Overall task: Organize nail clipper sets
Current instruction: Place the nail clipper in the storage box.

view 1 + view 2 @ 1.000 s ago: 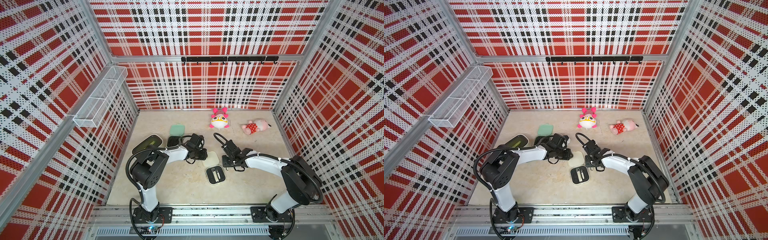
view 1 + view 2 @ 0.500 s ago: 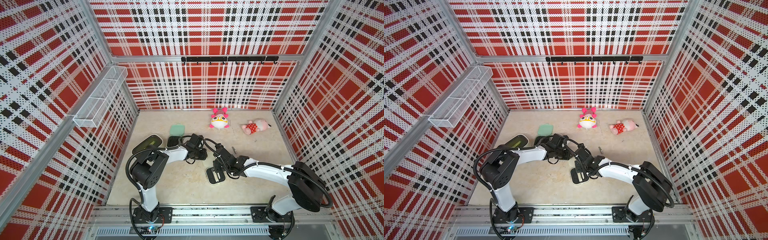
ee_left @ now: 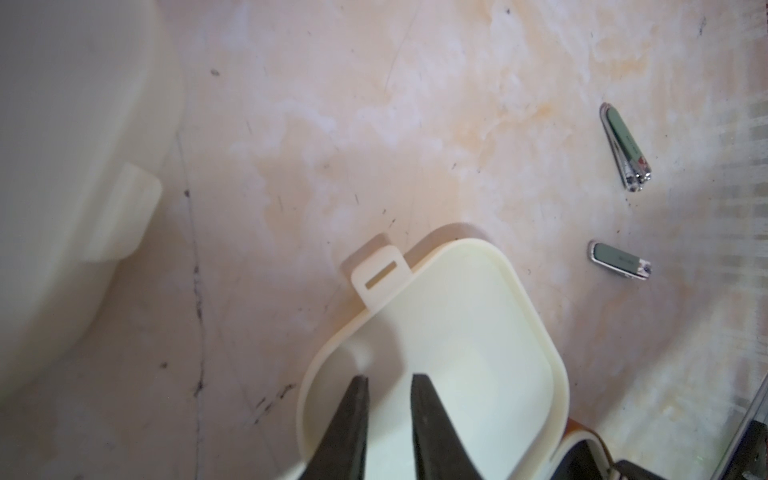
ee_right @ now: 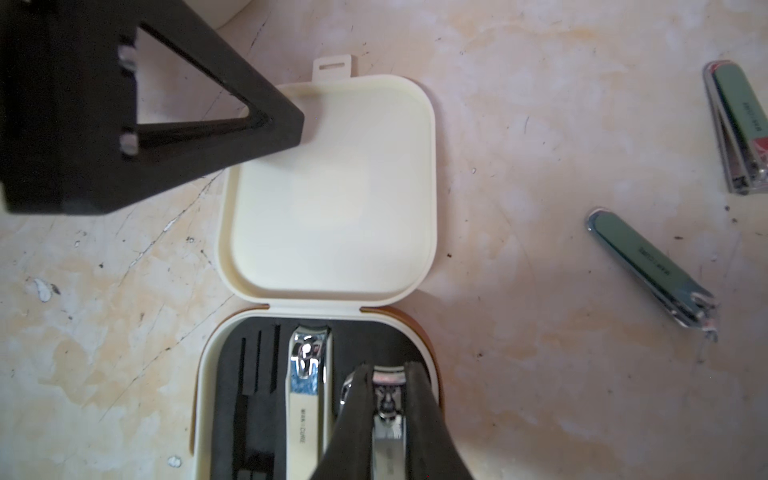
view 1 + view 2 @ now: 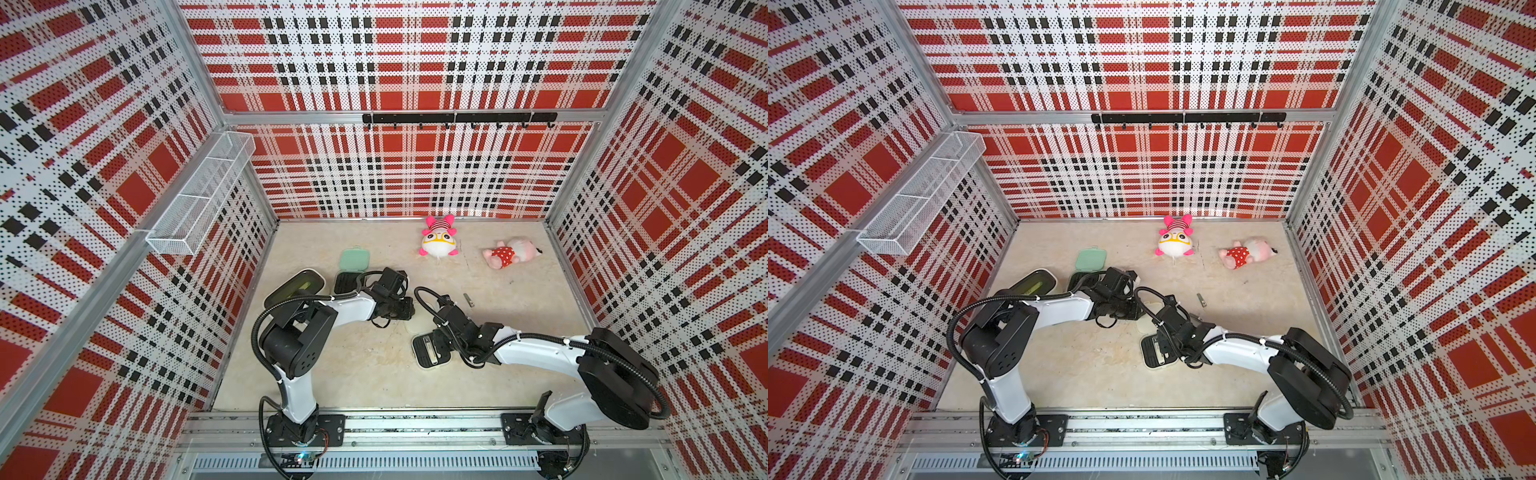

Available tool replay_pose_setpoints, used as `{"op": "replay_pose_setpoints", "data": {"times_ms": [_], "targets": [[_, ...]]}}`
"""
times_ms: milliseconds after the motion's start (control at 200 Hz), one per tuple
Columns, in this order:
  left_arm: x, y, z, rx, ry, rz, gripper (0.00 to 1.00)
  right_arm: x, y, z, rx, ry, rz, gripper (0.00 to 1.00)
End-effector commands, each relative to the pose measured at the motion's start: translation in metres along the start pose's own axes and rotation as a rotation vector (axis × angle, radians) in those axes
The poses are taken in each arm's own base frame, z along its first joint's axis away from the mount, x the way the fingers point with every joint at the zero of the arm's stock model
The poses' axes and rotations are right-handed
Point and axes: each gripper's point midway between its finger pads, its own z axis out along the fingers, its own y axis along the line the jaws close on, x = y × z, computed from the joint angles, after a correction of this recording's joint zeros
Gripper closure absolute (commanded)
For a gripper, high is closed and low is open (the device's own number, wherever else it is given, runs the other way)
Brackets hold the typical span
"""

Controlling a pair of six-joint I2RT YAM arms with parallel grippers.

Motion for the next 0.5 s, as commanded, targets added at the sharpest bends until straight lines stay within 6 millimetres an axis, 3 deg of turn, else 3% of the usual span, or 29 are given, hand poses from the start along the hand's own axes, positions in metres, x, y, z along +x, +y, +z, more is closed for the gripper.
{"op": "replay_pose_setpoints", "data": {"times_ms": [0, 491], "targets": [[0.014, 0.011, 0.0, -0.03, 0.037, -0.016, 0.76, -0.007, 0.003, -0.005, -0.015, -0.048, 0.015, 0.87], [0.014, 0.012, 0.0, -0.033, 0.038, -0.018, 0.76, 0.007, 0.002, -0.003, -0.013, -0.027, -0.002, 0.87]]}}
